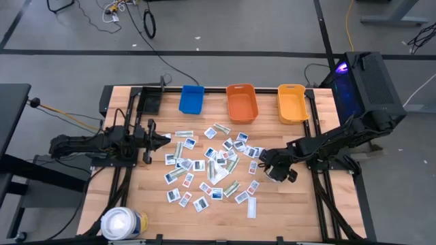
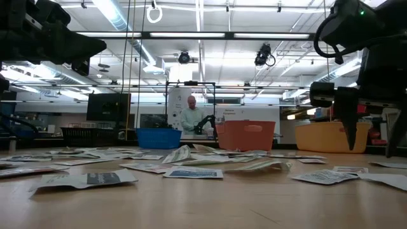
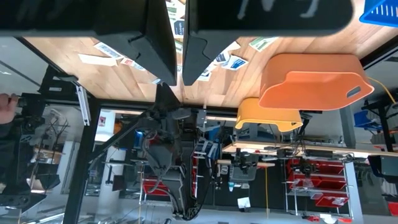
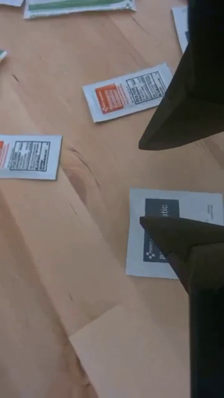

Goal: Pick & Place First Aid Supplies
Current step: Put the towelette pack into the orange bin

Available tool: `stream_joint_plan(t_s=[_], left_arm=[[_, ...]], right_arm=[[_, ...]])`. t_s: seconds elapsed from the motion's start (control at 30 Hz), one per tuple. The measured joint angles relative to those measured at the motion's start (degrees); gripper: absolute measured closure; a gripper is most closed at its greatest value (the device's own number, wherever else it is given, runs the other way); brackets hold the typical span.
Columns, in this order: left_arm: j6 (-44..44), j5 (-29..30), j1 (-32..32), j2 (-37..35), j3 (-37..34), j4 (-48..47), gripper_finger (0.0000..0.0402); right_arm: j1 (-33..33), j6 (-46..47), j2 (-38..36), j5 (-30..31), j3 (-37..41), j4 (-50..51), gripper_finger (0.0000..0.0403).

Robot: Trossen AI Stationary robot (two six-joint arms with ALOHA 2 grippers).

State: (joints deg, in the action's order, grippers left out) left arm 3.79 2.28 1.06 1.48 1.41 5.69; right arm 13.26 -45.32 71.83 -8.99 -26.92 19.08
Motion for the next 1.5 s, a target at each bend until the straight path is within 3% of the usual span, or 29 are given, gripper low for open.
stream_joint_plan(t_s=[0.33, 1.1, 1.23, 1.5], left_arm=[[0.0, 0.0, 0.0, 0.0, 0.0, 0.0, 0.0369], [0.0, 0.0, 0.0, 0.0, 0.0, 0.0, 0.0369], [0.0, 0.0, 0.0, 0.0, 0.0, 0.0, 0.0369], [0.0, 0.0, 0.0, 0.0, 0.0, 0.0, 0.0369]], right_arm=[[0.4, 3.4, 0.0, -4.0, 0.0, 2.2, 0.0215], [0.4, 5.9, 4.2, -1.5, -0.3, 2.8, 0.0216], [0.4, 6.0, 5.6, -2.4, -0.4, 3.6, 0.0236], [0.5, 7.4, 5.9, -3.1, -0.3, 4.0, 0.0314]])
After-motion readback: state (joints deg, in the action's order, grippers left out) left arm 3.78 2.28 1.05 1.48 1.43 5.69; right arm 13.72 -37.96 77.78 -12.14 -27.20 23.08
